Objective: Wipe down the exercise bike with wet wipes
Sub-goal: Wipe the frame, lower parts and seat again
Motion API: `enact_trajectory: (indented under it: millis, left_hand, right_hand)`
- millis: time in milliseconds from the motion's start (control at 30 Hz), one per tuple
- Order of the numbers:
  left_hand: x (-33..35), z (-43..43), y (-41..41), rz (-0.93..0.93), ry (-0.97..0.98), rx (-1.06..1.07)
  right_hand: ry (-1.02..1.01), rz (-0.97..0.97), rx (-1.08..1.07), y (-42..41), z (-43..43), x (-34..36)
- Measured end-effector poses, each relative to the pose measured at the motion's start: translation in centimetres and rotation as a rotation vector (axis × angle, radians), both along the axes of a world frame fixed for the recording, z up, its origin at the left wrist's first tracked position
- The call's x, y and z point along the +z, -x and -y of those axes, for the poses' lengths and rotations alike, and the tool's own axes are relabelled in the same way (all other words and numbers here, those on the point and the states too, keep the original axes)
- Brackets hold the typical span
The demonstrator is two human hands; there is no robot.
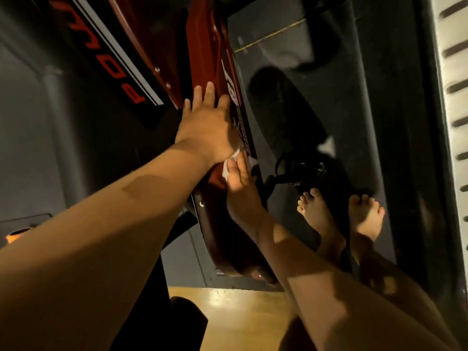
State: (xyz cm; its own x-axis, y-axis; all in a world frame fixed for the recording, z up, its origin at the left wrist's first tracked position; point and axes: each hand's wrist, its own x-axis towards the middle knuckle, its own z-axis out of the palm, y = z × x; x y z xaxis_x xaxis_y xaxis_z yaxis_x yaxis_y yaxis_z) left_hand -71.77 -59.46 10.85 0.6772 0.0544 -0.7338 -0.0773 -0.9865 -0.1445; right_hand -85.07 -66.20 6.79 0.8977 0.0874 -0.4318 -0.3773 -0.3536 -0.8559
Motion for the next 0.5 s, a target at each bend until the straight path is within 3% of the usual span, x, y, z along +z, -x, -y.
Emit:
enact_trajectory:
  millis: [100, 200, 333, 500]
  left_hand:
    - [0.2, 0.0, 0.3, -0.011, -0.082, -0.111]
    - [-0.1, 0.6, 0.3, -0.054, -0.162, -0.214]
    - [-0.6, 2.1, 0.9, -0.233, -0.384, -0.55]
    - [-1.0, 3.2, 1.3, -0.427, -0.434, -0.648]
  right_hand:
    - [-0.213, -0.138, 0.032, 2.2, -0.2, -0.5]
    - [-0.26, -0.302, 0.093, 6.6, 2.6, 2.1]
    - [-0.21, -0.23, 0.186, 6.2, 3.5, 0.0]
    - [-0.133, -0.329, 0.182, 3.9, 2.8, -4.4]
